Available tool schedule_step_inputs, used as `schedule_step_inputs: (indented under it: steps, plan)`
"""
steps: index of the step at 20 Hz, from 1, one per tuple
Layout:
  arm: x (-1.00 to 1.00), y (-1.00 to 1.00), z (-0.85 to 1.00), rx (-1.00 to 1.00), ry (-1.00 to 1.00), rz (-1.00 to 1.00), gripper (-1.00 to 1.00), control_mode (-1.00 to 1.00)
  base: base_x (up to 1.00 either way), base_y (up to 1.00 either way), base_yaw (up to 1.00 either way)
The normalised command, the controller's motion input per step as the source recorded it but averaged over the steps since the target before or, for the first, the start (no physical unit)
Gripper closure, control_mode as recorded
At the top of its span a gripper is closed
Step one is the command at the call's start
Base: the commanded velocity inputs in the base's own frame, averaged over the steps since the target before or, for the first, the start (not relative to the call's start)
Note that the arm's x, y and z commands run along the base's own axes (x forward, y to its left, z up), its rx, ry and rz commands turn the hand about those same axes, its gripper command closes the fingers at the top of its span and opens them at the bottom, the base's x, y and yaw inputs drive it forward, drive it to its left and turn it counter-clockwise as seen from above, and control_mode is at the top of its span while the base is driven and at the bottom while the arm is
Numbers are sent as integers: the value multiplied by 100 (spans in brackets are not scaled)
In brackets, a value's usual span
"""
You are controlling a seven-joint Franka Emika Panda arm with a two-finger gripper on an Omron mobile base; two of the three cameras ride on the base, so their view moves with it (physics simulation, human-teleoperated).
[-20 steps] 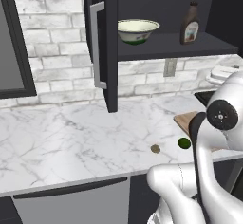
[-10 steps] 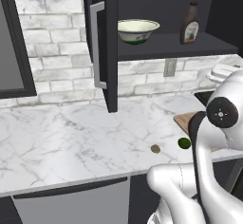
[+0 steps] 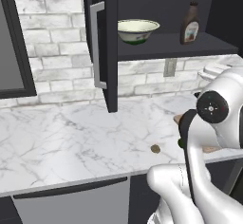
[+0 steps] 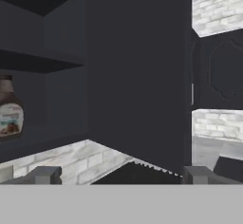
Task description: Open the cabinet. Place the bowl and condiment on the counter. Then place the lime and garlic on the cutting board.
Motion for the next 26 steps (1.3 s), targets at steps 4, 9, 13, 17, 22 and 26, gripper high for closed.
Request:
schedule_step_inputs:
  steps: [4,9,13,17,22,26]
  plan:
    - [5,10,0,0,0,0,-100,-100,0,0,0]
    - [13,0,0,0,0,0,-100,-100,0,0,0]
    - [11,0,0,0,-1,0,-100,-100,0,0,0]
    - [7,0,0,0,-4,0,-100,-100,0,0,0]
    - [6,0,0,0,-6,0,-100,-100,0,0,0]
    - [11,0,0,0,-5,0,-100,-100,0,0,0]
